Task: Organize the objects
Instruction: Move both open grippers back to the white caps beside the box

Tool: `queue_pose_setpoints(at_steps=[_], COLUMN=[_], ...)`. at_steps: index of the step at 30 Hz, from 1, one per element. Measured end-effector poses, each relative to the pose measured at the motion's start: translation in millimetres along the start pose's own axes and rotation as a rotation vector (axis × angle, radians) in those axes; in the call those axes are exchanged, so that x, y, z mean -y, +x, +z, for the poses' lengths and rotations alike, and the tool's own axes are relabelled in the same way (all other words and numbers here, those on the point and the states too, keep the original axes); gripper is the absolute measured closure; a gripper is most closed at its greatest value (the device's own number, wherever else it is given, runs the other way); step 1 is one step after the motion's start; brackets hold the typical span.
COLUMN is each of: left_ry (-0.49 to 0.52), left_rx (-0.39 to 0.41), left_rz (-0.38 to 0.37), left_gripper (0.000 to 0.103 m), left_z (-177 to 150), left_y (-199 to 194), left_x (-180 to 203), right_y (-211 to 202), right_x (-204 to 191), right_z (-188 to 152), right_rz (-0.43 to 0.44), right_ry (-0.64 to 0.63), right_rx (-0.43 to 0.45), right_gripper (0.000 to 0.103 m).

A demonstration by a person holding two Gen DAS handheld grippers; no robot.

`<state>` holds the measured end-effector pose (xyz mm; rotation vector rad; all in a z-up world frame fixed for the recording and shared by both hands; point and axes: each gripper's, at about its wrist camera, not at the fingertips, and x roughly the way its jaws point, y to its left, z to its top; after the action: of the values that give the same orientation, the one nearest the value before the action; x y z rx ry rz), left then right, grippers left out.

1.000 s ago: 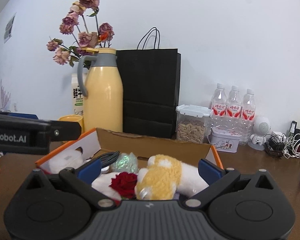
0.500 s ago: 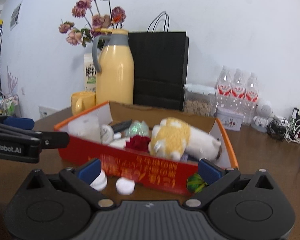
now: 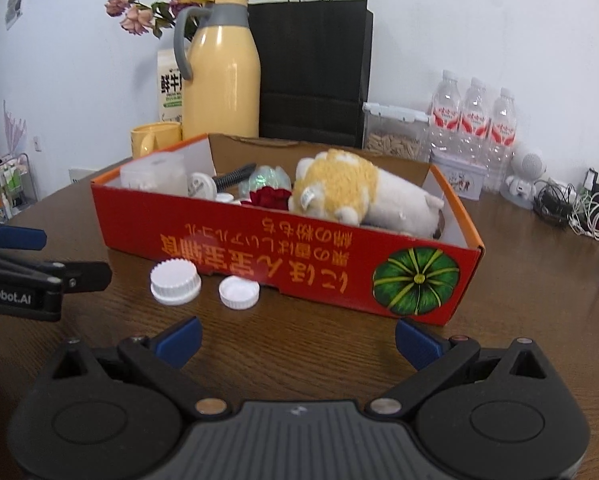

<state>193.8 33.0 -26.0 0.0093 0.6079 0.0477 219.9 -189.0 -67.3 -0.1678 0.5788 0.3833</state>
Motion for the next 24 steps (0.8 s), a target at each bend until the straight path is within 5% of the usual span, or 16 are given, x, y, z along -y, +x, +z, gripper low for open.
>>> queue_pose_setpoints(at_steps=[14, 24], left_ry=[0.041, 0.033], left_rx=[-0.073, -0.071], left_rz=[0.003, -0.005], left_gripper=[0.0, 0.0], left_z=[16.5, 15.1], left_y=[47.6, 52.2], left_x=[45.2, 51.1], right_y=[15.3, 16.1], right_x=[32.4, 29.6], right_z=[-2.6, -2.7], right_rz=[-0.093, -0.09], right_ry=[0.146, 0.126], right_rx=[-0.073, -0.08], right_gripper=[0.0, 0.0])
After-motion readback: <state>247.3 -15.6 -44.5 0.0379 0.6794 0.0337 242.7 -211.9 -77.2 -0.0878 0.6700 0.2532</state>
